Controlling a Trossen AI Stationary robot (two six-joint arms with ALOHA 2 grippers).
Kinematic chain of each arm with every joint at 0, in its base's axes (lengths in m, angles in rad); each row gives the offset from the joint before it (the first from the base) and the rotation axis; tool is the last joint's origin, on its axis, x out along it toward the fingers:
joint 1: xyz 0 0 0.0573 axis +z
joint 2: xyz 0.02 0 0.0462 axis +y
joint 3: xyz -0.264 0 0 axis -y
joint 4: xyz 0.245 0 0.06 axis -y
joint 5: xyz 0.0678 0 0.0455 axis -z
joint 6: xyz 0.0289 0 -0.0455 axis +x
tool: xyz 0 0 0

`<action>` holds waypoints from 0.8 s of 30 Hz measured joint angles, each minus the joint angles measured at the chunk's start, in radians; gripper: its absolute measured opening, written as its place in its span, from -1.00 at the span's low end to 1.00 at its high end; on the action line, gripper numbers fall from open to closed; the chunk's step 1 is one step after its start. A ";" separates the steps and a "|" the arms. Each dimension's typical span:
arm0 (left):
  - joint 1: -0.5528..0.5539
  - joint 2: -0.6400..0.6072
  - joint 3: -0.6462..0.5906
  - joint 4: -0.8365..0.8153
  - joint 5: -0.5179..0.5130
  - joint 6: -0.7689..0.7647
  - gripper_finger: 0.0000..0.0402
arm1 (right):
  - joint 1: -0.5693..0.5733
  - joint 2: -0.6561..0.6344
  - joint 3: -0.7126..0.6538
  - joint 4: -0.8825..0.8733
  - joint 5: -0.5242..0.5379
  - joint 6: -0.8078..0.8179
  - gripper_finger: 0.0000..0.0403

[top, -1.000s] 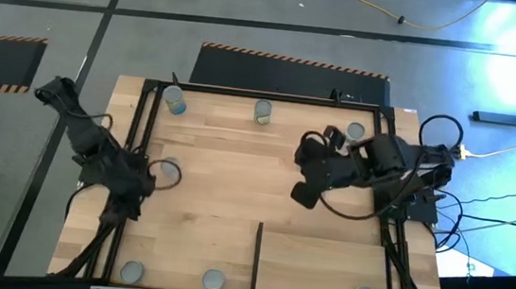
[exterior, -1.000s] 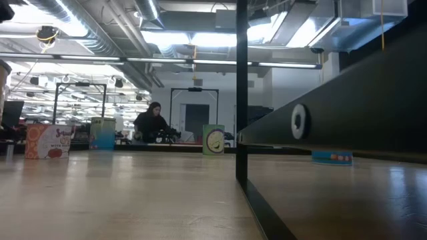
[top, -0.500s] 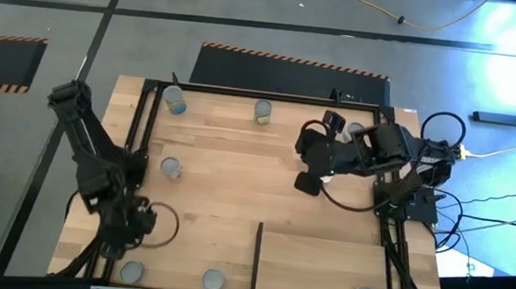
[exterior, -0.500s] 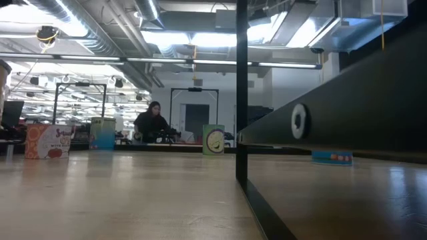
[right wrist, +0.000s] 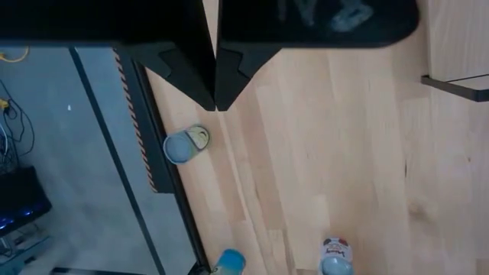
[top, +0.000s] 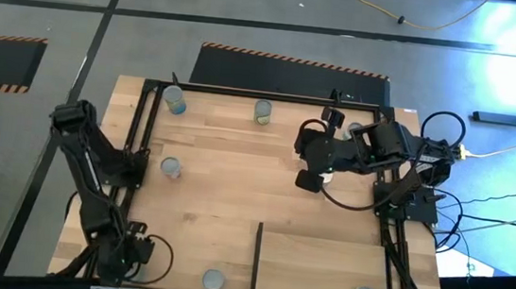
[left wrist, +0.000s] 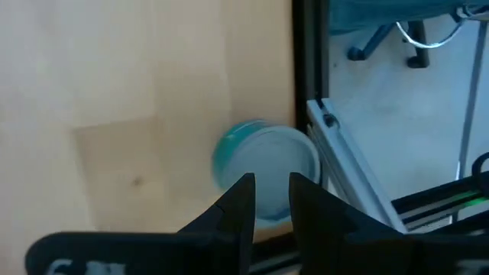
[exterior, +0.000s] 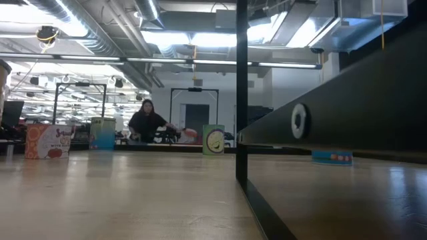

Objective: Pick and place cans onto a shelf
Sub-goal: Put the canned tuna on the shelf

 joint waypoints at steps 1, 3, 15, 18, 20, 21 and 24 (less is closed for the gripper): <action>-0.004 0.015 0.000 0.008 0.000 -0.003 -0.63 | 0.000 0.000 0.000 0.000 0.000 -0.001 -0.95; -0.010 0.044 0.000 0.013 0.000 -0.017 -0.63 | 0.000 0.000 0.000 0.000 0.000 -0.001 -0.95; -0.007 0.080 0.007 0.010 -0.001 -0.027 -0.63 | 0.000 0.000 0.000 0.002 0.000 0.007 -0.95; -0.008 0.079 0.008 0.007 -0.012 -0.031 -0.63 | 0.000 0.000 0.000 0.003 -0.001 0.007 -0.95; -0.009 0.079 0.008 0.002 -0.033 -0.033 -0.63 | 0.000 0.000 0.000 0.004 -0.001 0.007 -0.95; -0.009 0.079 0.008 -0.002 -0.040 -0.038 -0.63 | 0.000 0.000 0.000 0.006 -0.001 0.008 -0.95; -0.009 0.079 0.008 -0.026 -0.049 -0.060 -0.63 | 0.000 0.000 0.000 0.010 -0.001 0.009 -0.95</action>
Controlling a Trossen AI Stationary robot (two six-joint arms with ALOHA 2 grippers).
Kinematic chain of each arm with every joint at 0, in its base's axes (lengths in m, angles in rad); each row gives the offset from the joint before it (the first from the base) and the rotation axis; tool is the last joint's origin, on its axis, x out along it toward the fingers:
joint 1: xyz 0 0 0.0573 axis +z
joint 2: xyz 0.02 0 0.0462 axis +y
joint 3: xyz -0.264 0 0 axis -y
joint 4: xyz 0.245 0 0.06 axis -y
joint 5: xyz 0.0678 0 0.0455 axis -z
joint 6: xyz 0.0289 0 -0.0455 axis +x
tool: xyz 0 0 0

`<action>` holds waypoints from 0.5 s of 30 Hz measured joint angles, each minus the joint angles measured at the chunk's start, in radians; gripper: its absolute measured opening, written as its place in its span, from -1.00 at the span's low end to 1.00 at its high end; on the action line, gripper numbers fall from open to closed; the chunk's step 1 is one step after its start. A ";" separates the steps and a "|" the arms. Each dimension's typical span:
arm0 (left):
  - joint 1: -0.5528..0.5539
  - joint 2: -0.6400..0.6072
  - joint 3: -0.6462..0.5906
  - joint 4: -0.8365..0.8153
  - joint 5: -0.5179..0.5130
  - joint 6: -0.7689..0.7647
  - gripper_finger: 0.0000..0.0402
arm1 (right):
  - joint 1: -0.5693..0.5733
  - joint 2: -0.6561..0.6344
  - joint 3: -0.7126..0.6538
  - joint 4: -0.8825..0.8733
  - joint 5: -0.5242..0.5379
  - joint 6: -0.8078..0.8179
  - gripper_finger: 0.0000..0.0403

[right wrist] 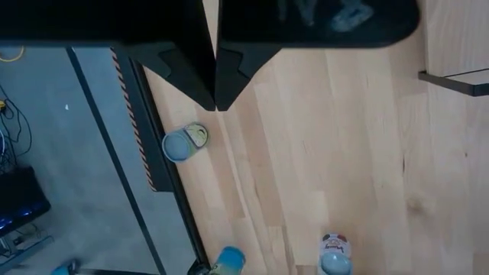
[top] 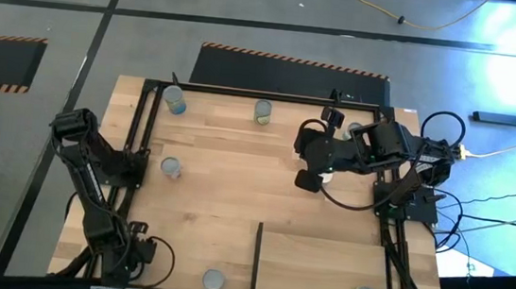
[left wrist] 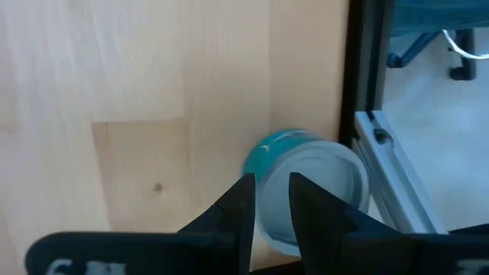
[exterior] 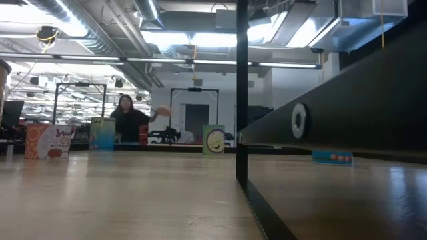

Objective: Pick and place cans onto a shelf
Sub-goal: Put the canned tuna on the shelf

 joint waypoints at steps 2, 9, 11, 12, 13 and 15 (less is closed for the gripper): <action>0.000 0.000 0.001 0.002 0.003 0.000 -0.63 | 0.000 0.000 0.000 0.000 0.000 0.000 -0.95; -0.014 0.013 0.002 0.007 0.010 -0.024 -0.63 | 0.001 0.000 0.000 0.000 0.000 0.001 -0.95; -0.025 0.026 0.002 0.004 -0.001 -0.026 -0.63 | 0.001 0.000 0.000 0.000 0.000 0.001 -0.95; -0.029 0.036 0.003 0.006 -0.001 -0.027 -0.63 | 0.003 0.000 0.000 0.000 0.000 0.001 -0.95; -0.031 0.047 0.003 0.007 0.000 -0.027 -0.63 | 0.003 0.000 0.000 0.000 -0.001 0.001 -0.95; -0.031 0.063 0.002 0.001 0.001 -0.028 -0.63 | 0.003 0.000 0.000 0.000 -0.001 0.000 -0.95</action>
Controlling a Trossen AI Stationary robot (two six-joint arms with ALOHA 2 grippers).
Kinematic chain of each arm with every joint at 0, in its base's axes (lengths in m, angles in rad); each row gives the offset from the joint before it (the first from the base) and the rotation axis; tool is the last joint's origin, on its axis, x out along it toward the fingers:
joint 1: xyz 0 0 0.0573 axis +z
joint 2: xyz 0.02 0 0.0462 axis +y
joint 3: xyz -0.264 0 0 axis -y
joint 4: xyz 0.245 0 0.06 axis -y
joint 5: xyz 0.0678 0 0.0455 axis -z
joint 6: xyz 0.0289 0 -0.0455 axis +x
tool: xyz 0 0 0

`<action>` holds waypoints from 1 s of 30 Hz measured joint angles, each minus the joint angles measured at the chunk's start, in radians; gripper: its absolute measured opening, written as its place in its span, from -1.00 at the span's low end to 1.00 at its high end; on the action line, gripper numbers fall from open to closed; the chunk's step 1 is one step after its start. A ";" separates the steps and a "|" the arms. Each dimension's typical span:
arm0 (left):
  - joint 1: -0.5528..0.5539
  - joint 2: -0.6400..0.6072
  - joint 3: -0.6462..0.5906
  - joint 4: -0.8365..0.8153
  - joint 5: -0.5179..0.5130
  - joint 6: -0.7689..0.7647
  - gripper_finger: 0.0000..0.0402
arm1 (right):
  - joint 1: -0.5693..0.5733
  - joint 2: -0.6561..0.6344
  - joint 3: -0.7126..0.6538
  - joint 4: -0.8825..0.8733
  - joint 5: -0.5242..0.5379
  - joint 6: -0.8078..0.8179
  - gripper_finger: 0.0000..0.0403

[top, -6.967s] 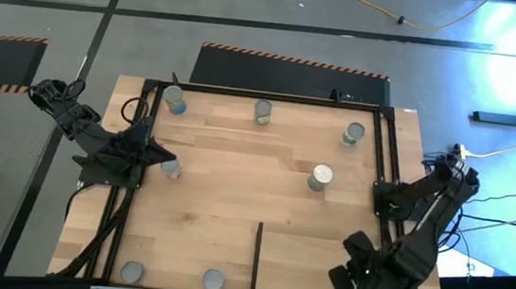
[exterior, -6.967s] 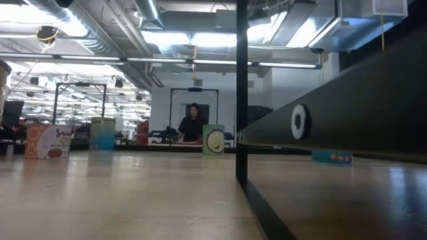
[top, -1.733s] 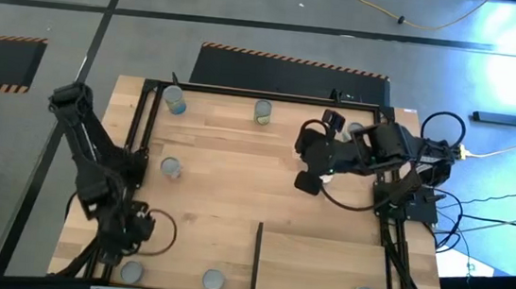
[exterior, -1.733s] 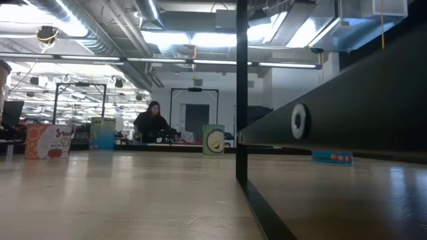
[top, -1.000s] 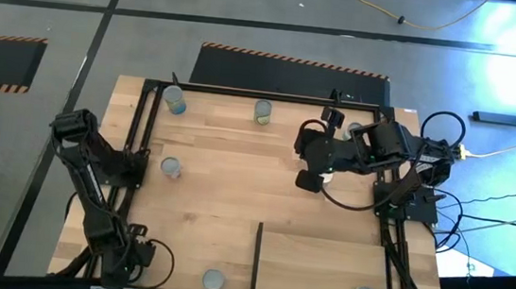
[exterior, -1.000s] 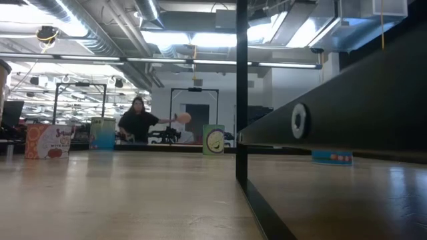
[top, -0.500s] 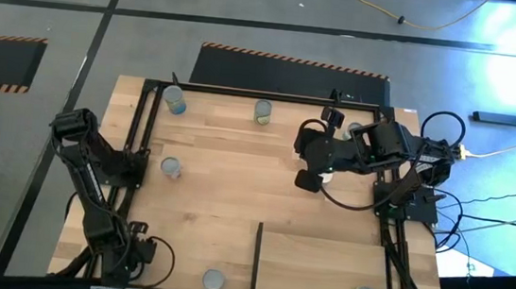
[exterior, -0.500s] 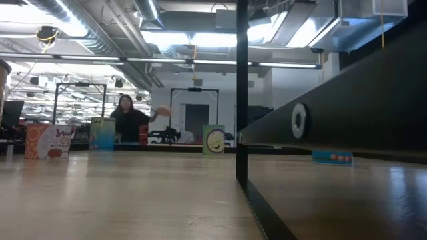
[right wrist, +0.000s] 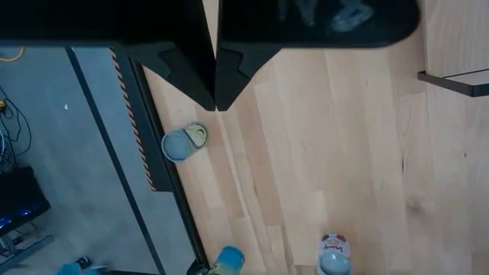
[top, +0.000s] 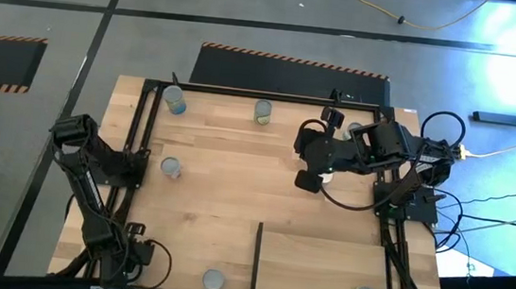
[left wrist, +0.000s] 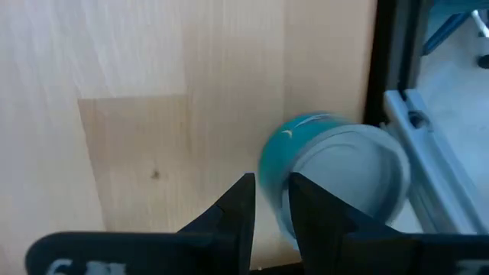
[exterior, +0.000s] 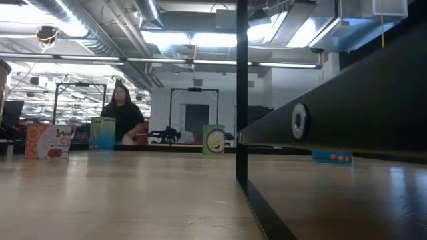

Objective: Pick and place cans onto a shelf
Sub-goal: Put the canned tuna on the shelf

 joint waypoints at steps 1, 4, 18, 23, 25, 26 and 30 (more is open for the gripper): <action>0.000 0.005 0.000 0.003 0.002 -0.006 -0.63 | 0.000 0.000 0.000 0.000 0.000 0.000 -0.95; 0.001 0.018 0.002 0.011 0.003 -0.030 -0.63 | 0.000 0.000 0.000 0.000 0.000 -0.002 -0.95; 0.005 0.025 0.002 0.001 0.023 -0.053 -0.92 | 0.000 0.000 0.000 0.000 0.001 -0.002 -0.94; 0.020 0.024 0.003 -0.045 0.029 -0.114 -0.97 | 0.000 0.000 0.000 0.000 0.001 -0.001 -0.94; 0.034 0.012 0.002 -0.073 0.031 -0.126 -0.98 | 0.000 0.000 0.000 0.000 0.001 -0.001 -0.94; 0.044 0.007 0.001 -0.087 0.030 -0.127 -0.98 | 0.000 0.000 0.000 0.000 0.001 -0.001 -0.95; 0.100 -0.030 -0.004 -0.139 -0.004 -0.124 -0.99 | 0.000 0.000 0.000 -0.001 0.001 -0.005 -0.95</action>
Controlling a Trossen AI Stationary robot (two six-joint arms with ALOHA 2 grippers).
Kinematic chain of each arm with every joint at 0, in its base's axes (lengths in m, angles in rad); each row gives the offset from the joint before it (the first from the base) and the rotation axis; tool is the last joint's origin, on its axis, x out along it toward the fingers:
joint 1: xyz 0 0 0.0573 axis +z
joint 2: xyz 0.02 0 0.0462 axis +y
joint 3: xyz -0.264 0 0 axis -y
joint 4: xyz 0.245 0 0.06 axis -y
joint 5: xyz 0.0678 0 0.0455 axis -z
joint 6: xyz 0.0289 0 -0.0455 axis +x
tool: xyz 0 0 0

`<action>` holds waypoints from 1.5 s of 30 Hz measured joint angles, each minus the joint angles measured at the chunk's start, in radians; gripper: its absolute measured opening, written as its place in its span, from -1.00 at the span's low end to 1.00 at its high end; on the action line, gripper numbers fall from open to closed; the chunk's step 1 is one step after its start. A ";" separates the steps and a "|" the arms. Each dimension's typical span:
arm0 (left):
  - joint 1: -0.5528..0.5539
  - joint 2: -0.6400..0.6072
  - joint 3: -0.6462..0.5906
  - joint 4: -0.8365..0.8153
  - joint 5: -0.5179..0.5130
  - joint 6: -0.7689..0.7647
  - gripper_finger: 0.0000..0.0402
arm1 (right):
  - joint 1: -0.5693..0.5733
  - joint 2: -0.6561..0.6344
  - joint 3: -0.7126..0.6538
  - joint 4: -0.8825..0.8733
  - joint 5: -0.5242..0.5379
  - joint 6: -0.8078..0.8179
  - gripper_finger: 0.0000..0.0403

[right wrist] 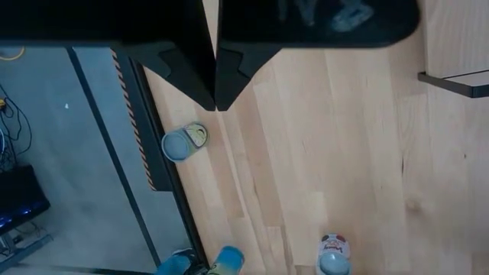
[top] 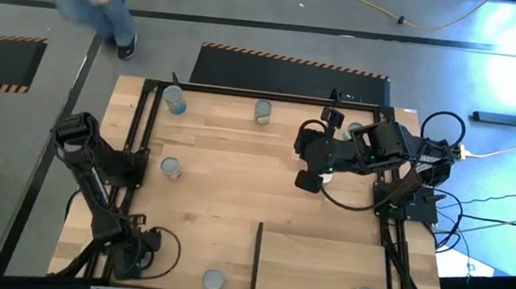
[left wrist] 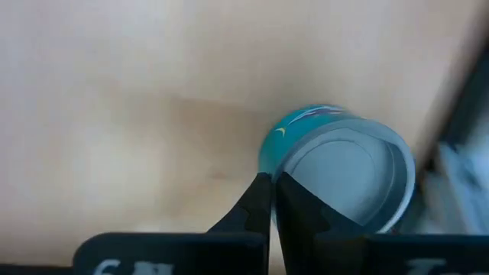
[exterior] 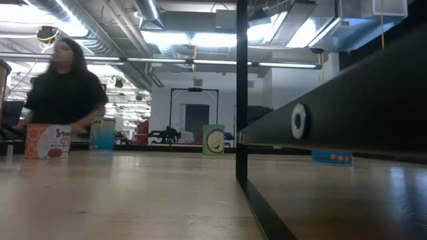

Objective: Pick and place cans onto a shelf
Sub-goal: Put the canned tuna on the shelf

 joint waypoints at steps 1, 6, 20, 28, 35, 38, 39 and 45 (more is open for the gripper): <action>0.016 -0.019 -0.001 -0.020 -0.010 0.016 -0.99 | 0.000 0.000 0.000 0.000 0.000 -0.002 -0.94; 0.120 -0.161 0.000 -0.112 -0.010 0.121 -0.99 | 0.000 -0.010 -0.001 -0.008 -0.014 0.002 -0.94; 0.555 -0.413 0.346 -0.633 -0.184 0.641 -1.00 | 0.014 -0.099 0.000 -0.010 -0.030 0.052 -0.94; 0.845 -0.309 0.611 -0.643 -0.207 0.991 -1.00 | 0.014 -0.116 0.000 -0.010 -0.029 0.052 -0.94; 0.980 -0.091 0.890 -0.592 -0.142 1.310 -1.00 | 0.014 -0.147 0.000 -0.010 -0.027 0.057 -0.94; 1.006 0.000 1.035 -0.567 -0.065 1.418 -1.00 | 0.014 -0.166 0.000 -0.010 -0.027 0.058 -0.94; 1.010 0.030 1.085 -0.569 -0.041 1.457 -1.00 | 0.014 -0.175 0.000 -0.010 -0.027 0.059 -0.94; 1.017 0.199 1.345 -0.580 0.015 1.603 -1.00 | 0.014 -0.216 0.000 -0.010 -0.027 0.069 -0.94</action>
